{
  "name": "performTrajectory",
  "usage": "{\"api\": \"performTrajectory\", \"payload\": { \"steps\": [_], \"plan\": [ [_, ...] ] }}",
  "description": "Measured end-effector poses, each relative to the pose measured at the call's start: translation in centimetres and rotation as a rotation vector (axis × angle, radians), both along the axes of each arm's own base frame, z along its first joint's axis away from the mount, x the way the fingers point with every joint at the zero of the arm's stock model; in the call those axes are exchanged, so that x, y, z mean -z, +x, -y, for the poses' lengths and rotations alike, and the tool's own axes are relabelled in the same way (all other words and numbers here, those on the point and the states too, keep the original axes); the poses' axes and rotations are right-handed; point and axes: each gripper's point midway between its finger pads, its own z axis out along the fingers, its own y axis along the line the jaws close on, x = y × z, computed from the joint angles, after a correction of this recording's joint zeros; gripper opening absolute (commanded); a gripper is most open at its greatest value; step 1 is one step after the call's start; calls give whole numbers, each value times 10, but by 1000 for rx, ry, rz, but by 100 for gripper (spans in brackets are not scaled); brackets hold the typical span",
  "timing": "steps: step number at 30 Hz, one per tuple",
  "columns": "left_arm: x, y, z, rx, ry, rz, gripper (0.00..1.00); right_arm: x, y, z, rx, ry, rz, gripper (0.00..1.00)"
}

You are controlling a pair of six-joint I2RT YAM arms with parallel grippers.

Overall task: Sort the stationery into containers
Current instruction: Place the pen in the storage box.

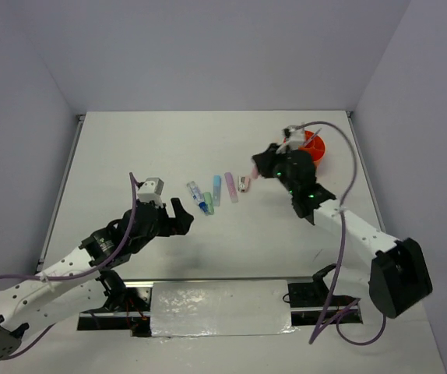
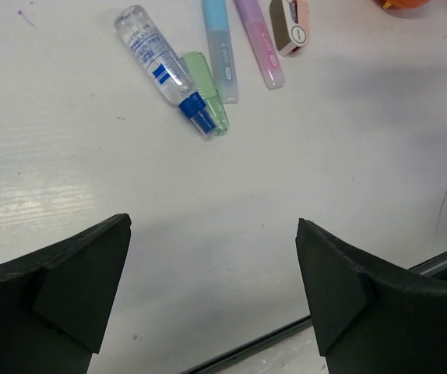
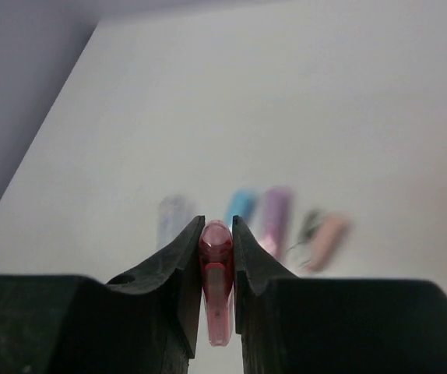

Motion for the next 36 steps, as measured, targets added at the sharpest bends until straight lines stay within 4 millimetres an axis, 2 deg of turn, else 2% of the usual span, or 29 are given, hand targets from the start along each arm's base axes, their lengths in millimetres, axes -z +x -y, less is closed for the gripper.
{"api": "performTrajectory", "payload": {
  "steps": [2,3,6,8,10,11,14,18,21,24,31,36],
  "plan": [
    [-2,-3,-5,-5,8,-8,99,-28,33,70,197,-34,150,0],
    [-2,-6,-7,-2,11,-12,99,-42,43,101,292,-58,227,0],
    [-2,-16,-8,31,-5,-21,99,-76,61,175,497,-131,403,0],
    [-2,-20,-6,56,-14,-29,99,-87,74,217,616,-179,459,0],
    [0,-24,-3,79,-18,-41,99,-86,90,255,710,-225,473,0],
    [2,-26,-1,92,-20,-49,99,-81,100,268,734,-246,466,0],
    [6,-32,6,143,-25,-78,99,-54,132,303,783,-314,401,0],
    [5,-38,11,194,-29,-78,99,-23,149,331,787,-346,333,0],
    [4,-38,13,205,-35,-76,99,-21,161,347,772,-334,332,0],
    [3,-38,16,216,-44,-72,99,-26,181,353,710,-300,354,0],
    [0,-41,22,255,-52,-63,99,4,217,342,553,-208,302,5],
    [-7,-41,25,272,-74,-45,99,25,222,330,486,-156,244,12]
  ]
}}
